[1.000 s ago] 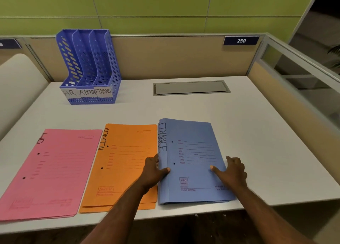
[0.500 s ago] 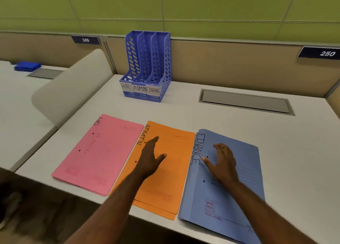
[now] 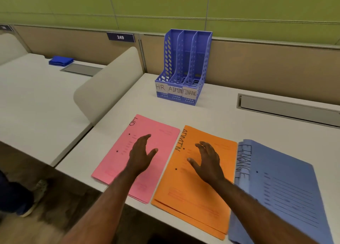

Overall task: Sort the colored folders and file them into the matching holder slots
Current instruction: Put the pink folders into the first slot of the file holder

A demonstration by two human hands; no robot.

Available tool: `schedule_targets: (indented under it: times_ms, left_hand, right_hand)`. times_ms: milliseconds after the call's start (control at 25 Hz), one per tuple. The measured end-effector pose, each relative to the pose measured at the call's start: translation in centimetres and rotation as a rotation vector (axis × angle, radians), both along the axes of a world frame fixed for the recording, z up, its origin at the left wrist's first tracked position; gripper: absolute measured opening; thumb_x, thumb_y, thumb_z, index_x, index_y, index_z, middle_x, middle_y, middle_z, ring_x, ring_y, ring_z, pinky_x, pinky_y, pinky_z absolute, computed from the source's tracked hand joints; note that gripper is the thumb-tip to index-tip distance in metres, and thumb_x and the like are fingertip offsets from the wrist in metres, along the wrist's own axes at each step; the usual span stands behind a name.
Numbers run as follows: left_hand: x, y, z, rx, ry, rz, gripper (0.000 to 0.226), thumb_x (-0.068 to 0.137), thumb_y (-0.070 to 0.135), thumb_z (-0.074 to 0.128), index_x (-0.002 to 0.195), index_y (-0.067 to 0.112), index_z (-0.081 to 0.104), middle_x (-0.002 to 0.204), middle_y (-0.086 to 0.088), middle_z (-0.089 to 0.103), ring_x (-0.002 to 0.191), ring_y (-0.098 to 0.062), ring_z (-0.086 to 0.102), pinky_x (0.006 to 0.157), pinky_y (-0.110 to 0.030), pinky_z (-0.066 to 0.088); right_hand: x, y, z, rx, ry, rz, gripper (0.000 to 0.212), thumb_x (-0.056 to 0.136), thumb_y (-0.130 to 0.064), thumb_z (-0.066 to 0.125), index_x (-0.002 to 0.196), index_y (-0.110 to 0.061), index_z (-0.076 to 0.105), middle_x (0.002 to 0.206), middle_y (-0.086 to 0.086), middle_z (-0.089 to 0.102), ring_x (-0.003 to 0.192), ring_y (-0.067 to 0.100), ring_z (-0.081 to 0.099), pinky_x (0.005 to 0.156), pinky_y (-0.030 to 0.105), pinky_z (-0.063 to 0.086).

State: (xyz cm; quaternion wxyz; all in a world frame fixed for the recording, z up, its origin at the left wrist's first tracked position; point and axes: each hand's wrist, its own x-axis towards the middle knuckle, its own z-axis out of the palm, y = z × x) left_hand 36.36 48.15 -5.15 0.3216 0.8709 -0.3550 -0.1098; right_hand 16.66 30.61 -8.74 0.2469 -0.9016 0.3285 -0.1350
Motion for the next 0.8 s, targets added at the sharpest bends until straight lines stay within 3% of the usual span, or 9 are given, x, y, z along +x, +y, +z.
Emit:
schedule_targets:
  times_ms: [200,400,640,800]
  left_hand:
    - [8.1,4.3,-0.7,0.099,-0.009,0.046,0.065,0.086,0.036,0.067,0.142,0.019,0.039,0.148,-0.006,0.043,0.134,-0.028,0.041,0.106,-0.052,0.038]
    - [12.3,6.4,-2.5,0.271,0.069,0.042,0.073,0.085,0.041,0.067,0.146,0.02,0.034,0.157,-0.008,0.024,0.143,-0.029,0.028,0.109,-0.054,0.034]
    - [13.7,7.5,-3.6,0.268,0.163,0.01,0.076,0.085,0.039,0.068,0.147,0.015,0.031,0.152,-0.007,0.036,0.137,-0.028,0.038,0.11,-0.049,0.035]
    - [13.9,7.4,-3.6,0.212,0.198,0.044,0.072,0.086,0.037,0.067,0.146,0.014,0.034,0.149,-0.01,0.04,0.136,-0.03,0.039,0.111,-0.052,0.034]
  right_hand:
    - [6.7,4.9,-1.1,0.015,0.142,0.001,0.083,0.085,-0.063,0.053,0.149,-0.019,0.026,0.16,0.004,0.02,0.149,0.023,0.012,0.119,0.045,0.012]
    - [10.1,8.2,-2.6,0.007,0.361,-0.019,0.105,0.074,-0.08,0.046,0.151,-0.014,0.017,0.162,0.007,0.011,0.15,0.027,-0.003,0.116,0.056,-0.006]
    - [12.4,10.0,-2.9,-0.023,0.467,-0.073,0.105,0.074,-0.079,0.047,0.15,-0.012,0.018,0.161,0.01,0.012,0.149,0.032,-0.005,0.11,0.063,-0.015]
    - [13.1,10.5,-2.5,0.0,0.497,-0.108,0.103,0.074,-0.076,0.052,0.149,-0.012,0.02,0.161,0.009,0.012,0.149,0.032,-0.005,0.111,0.066,-0.012]
